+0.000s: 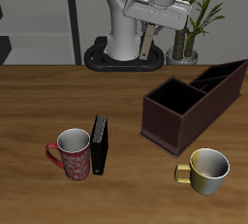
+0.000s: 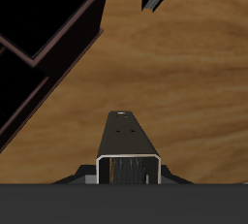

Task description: Place the yellow book into the left desk caddy's left compartment

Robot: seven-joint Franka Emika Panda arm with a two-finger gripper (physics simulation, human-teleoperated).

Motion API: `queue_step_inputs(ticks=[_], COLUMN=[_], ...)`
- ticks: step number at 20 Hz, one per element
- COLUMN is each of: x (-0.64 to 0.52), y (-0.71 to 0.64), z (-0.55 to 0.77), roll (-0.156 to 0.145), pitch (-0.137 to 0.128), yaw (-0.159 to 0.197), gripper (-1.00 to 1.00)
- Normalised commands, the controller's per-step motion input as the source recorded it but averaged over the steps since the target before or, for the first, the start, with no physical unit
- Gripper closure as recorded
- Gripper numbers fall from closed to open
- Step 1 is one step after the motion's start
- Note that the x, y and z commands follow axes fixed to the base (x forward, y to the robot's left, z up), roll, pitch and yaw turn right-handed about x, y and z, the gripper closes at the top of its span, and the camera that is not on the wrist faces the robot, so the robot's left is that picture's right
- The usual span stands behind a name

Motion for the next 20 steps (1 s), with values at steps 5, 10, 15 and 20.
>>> queue_step_inputs(ticks=[5,10,15,20], x=[-0.09,-0.11,-0.07,-0.05], y=[0.42,0.43,0.25,0.35], z=[0.17,0.1,0.05,-0.04], roll=[0.045,0.038,-0.047,0.062], pitch=[-0.015,-0.03,0.017,0.017], yaw=[-0.015,0.025,-0.062,0.003], gripper=[1.0,1.0,1.0,1.0])
